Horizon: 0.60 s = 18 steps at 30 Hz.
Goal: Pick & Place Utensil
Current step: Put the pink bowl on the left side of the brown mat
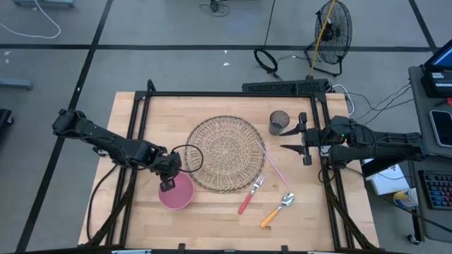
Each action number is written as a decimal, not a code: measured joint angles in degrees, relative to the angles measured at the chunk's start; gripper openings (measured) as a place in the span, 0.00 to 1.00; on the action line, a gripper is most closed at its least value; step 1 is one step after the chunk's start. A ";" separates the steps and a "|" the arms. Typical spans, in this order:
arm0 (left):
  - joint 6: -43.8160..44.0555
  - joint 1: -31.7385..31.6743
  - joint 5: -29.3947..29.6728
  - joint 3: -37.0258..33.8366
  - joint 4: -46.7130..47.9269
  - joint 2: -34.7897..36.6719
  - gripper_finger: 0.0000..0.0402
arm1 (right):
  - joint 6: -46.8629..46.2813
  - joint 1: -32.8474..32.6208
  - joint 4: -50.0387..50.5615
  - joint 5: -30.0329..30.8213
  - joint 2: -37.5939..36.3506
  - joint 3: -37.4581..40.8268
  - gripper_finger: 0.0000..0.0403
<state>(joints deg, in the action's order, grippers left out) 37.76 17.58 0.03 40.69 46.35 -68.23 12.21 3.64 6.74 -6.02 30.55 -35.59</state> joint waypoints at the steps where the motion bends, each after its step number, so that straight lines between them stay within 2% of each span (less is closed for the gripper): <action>1: 0.00 0.00 0.00 0.00 0.00 0.00 0.05 | 0.00 0.02 0.00 0.00 0.01 0.00 0.40; 8: 0.00 0.00 0.00 0.00 0.00 0.00 0.09 | 0.00 0.01 0.00 0.00 0.02 0.00 0.40; 18: 0.00 0.00 0.00 0.00 0.00 0.00 0.04 | 0.02 0.01 0.00 0.00 0.02 0.00 0.40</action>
<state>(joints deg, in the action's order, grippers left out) 37.76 17.58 0.03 40.69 46.35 -68.23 12.23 3.65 6.74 -6.02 30.57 -35.59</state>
